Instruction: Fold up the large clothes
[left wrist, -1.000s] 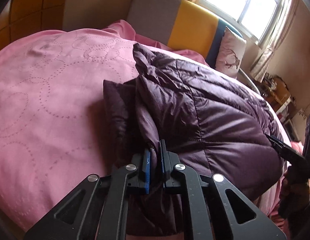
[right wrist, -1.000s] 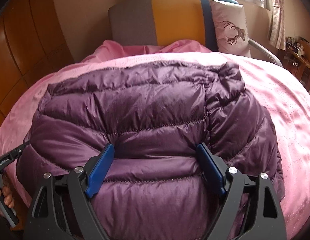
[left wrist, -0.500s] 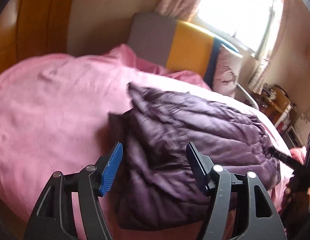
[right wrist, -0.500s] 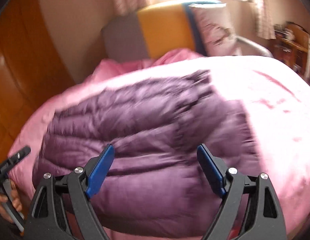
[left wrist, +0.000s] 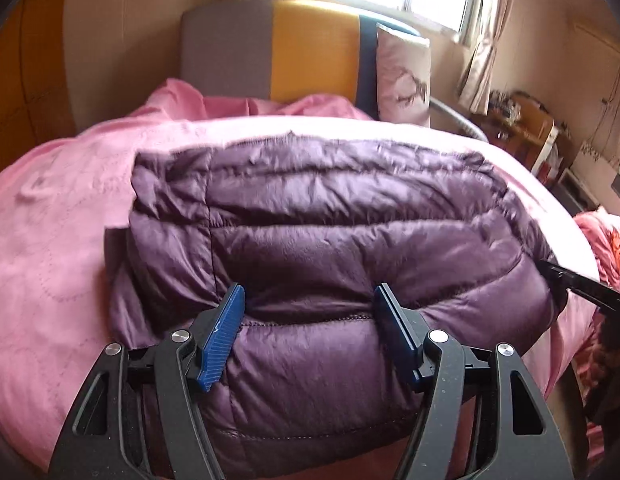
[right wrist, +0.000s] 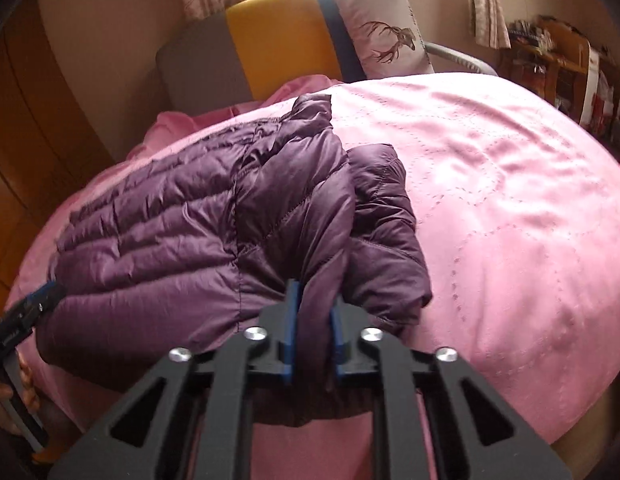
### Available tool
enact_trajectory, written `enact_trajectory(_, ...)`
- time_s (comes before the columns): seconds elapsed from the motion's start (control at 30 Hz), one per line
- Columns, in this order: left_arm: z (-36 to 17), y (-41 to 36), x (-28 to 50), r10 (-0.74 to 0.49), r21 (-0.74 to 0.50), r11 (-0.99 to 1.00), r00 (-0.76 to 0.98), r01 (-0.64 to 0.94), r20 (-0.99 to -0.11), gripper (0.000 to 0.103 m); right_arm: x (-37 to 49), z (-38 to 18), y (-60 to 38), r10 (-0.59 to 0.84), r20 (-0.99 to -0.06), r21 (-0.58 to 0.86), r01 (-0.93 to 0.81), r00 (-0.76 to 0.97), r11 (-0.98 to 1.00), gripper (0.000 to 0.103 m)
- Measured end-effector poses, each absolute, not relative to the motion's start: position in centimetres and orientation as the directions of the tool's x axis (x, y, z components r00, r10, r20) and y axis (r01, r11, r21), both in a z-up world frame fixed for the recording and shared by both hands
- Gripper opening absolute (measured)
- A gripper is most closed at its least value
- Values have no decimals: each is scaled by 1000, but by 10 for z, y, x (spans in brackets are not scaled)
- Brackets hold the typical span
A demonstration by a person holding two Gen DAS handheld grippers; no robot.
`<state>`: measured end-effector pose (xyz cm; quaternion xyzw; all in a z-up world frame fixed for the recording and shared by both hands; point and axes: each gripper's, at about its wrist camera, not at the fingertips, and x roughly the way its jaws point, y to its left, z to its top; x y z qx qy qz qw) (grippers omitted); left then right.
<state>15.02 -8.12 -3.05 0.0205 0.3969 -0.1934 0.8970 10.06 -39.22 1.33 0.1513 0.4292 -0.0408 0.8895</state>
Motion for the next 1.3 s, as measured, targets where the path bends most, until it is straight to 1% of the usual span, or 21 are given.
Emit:
enact_trajectory(0.13,-45,-82,145,-338,-139,923,580,360,-741,66,84,-3,-393,31,-814,185,209,580,960,5)
enact_trajectory(0.27,-49,-86,142,-320,-120,927,581,356,-749,66,78,-9,-399,55,-810,236,238,583,942,6)
enact_trajectory(0.33,-36,-80,146,-349,-162,923,583,348,-734,66,77,-4,-401,54,-806,235,236,589,943,7)
enact_trajectory(0.37,-29,-77,147,-360,-178,922,597,343,-717,66,77,-1,-404,51,-804,235,237,593,943,10)
enact_trajectory(0.43,-16,-75,149,-359,-174,926,633,336,-686,66,76,10,-406,35,-788,235,248,615,940,24)
enact_trajectory(0.47,-10,-75,150,-360,-172,926,646,337,-673,66,74,18,-406,28,-771,240,249,637,938,44)
enact_trajectory(0.5,-4,-76,154,-363,-171,925,656,339,-661,66,73,27,-404,19,-749,240,245,662,939,49)
enact_trajectory(0.63,6,-92,172,-365,-166,924,661,346,-655,66,84,48,-388,43,-707,252,195,706,948,51)
enact_trajectory(0.7,6,-107,183,-366,-161,922,658,352,-658,66,97,54,-377,52,-694,250,173,718,953,62)
enact_trajectory(0.83,0,-131,203,-360,-161,923,640,349,-679,66,131,58,-352,81,-683,248,125,726,961,66)
enact_trajectory(0.87,-3,-134,207,-357,-163,925,637,344,-683,66,140,55,-348,80,-691,240,124,719,963,68)
enact_trajectory(1.0,-16,-146,222,-326,-160,938,629,307,-706,66,165,37,-333,64,-726,198,118,685,973,69)
enact_trajectory(1.17,-36,-152,232,-296,-153,949,618,274,-728,66,167,17,-328,64,-736,190,115,674,975,72)
enact_trajectory(1.3,-59,-160,233,-252,-94,958,639,271,-727,66,167,5,-323,69,-736,191,109,673,976,73)
